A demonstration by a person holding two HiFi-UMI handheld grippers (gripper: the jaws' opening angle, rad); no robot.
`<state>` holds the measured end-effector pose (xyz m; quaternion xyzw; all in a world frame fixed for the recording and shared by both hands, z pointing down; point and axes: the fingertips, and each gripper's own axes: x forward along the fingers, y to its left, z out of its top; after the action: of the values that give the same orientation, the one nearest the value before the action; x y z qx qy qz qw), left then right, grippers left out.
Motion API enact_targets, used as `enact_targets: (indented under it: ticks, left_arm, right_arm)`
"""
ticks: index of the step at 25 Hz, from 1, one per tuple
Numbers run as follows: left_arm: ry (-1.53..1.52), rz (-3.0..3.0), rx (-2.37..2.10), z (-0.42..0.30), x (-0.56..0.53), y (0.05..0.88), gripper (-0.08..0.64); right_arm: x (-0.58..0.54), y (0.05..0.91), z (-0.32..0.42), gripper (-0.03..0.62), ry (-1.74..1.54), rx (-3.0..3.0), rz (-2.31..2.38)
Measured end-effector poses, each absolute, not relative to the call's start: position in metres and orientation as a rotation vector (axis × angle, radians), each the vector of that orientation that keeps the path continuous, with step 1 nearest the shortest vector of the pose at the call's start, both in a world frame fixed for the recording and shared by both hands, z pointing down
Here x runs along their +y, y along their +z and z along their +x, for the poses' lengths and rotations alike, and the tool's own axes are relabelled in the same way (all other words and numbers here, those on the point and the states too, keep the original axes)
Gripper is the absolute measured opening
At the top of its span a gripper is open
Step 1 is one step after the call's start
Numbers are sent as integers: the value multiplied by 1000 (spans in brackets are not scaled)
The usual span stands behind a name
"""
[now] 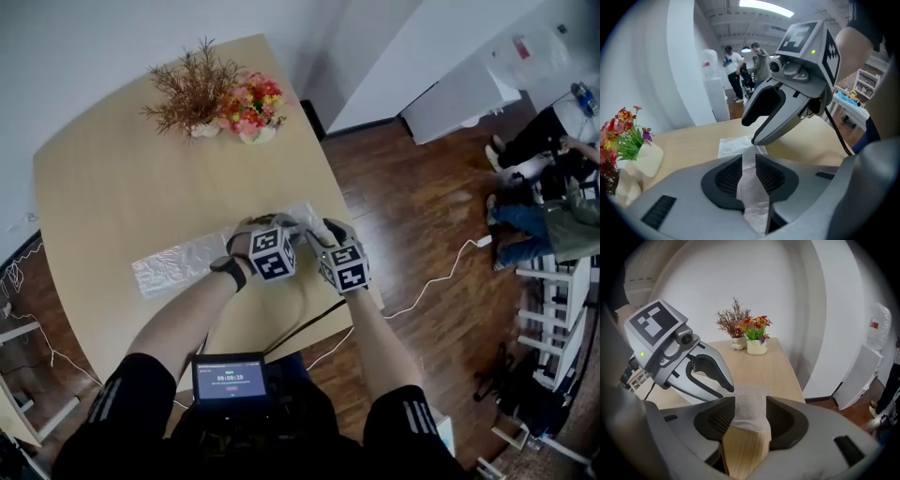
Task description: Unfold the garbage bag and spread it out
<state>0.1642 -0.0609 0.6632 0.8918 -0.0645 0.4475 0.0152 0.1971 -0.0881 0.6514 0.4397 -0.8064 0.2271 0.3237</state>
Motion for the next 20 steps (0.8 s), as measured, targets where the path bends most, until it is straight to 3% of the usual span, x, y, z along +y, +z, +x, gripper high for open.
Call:
enact_targets:
  ticks: [12,20]
  left_arm:
    - [1513,2632,-137,168,-56,706,84]
    - [1515,2620,-123,170,-52,709,13]
  right_arm:
    - [-82,668,217,230,650,-2119,1188]
    - [-83,669,219,230,658,-2127,1194]
